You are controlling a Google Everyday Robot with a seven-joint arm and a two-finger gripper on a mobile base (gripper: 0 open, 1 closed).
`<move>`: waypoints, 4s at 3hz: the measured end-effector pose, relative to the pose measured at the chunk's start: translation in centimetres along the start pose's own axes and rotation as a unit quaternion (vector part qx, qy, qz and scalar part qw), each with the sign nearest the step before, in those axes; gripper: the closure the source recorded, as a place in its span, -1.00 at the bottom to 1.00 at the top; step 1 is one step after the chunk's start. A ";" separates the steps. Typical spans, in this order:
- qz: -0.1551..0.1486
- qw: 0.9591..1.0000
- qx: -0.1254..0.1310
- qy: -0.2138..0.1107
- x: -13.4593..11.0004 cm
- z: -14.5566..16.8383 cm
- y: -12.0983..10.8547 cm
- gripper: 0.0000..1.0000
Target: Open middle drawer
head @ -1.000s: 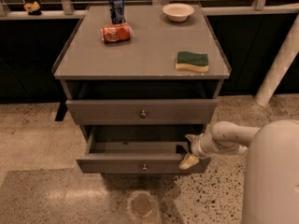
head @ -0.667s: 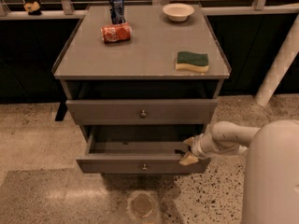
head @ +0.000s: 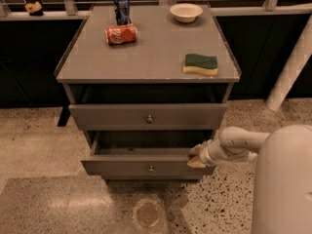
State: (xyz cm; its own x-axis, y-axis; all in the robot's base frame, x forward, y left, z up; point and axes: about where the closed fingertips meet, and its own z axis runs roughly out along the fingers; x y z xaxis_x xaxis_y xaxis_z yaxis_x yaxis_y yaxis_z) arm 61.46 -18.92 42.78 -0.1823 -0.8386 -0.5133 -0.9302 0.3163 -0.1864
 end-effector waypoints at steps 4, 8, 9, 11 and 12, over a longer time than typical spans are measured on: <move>0.000 1.000 0.000 0.000 0.0 0.0 0.0 -0.79; 0.037 0.999 -0.027 -0.010 3.2 3.0 1.2 -1.00; 0.039 0.999 -0.030 -0.011 3.1 3.3 1.3 -0.62; 0.039 0.999 -0.030 -0.011 3.1 3.3 1.4 0.31; 0.039 0.999 -0.030 -0.011 2.9 2.9 1.3 0.77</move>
Offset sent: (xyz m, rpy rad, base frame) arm 0.0000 0.0000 0.0000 0.0000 0.0000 0.0000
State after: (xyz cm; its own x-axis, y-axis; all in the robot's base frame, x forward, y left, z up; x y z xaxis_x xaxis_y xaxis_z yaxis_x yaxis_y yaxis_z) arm 60.66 -19.69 38.63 -0.2485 -0.8023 -0.5427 -0.9310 0.3525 -0.0949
